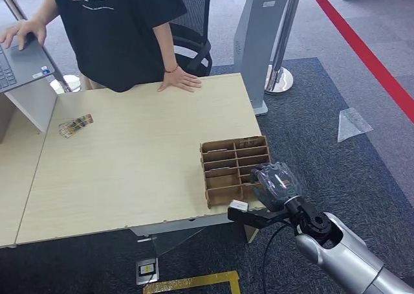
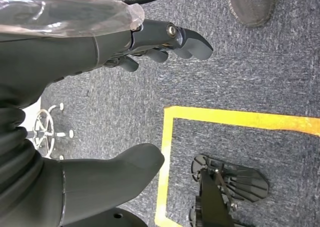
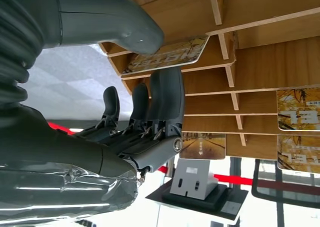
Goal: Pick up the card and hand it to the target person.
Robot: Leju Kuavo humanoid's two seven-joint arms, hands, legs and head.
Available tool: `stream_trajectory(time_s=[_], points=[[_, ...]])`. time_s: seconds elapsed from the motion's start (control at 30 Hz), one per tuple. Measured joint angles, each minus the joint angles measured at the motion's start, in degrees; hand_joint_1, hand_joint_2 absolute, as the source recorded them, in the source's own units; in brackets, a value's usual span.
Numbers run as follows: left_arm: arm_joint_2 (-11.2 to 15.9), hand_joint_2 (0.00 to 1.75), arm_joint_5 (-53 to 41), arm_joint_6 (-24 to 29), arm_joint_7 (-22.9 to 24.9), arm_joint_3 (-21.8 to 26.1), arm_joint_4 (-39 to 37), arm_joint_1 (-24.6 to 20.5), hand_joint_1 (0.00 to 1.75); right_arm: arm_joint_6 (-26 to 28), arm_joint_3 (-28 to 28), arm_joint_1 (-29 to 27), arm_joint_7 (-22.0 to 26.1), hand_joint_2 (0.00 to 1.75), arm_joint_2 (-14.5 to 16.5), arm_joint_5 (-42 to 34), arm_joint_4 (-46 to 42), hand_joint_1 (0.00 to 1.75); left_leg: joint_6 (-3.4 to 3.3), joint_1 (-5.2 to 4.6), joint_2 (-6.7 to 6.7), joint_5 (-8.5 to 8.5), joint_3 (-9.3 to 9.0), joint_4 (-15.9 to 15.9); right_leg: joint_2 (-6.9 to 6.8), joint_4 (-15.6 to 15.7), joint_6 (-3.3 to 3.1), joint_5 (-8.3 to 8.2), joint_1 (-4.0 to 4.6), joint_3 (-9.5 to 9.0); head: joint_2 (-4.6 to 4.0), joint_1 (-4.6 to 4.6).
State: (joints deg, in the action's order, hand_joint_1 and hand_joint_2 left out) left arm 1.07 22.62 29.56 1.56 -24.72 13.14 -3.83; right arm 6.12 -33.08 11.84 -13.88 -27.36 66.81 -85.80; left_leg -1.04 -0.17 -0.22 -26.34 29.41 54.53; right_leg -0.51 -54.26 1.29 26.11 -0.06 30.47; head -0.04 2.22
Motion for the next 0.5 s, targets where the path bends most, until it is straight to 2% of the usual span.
stream_trajectory(time_s=[0.27, 0.5], points=[[0.0, 1.75, 0.2, 0.2, -0.1, 0.0, 0.0, 0.0, 0.0, -0.8, 0.4, -0.1, -0.3, 1.75, 0.1, 1.2, -0.8, 1.54, 0.0, 0.0, 0.0, 0.0, 0.01, 0.0, 0.0, 0.0, 0.0, 0.0, 0.0, 0.0, 0.0, 0.0], [0.0, 1.75, 0.6, 0.3, -0.3, 0.0, -0.2, 0.0, 0.0, -2.5, 1.1, -0.1, 0.5, 1.75, 0.2, 2.9, -2.4, 1.62, 0.0, 0.0, 0.0, 0.0, 0.01, 0.0, 0.0, 0.0, 0.0, 0.0, 0.0, 0.0, 0.0, -0.01]])
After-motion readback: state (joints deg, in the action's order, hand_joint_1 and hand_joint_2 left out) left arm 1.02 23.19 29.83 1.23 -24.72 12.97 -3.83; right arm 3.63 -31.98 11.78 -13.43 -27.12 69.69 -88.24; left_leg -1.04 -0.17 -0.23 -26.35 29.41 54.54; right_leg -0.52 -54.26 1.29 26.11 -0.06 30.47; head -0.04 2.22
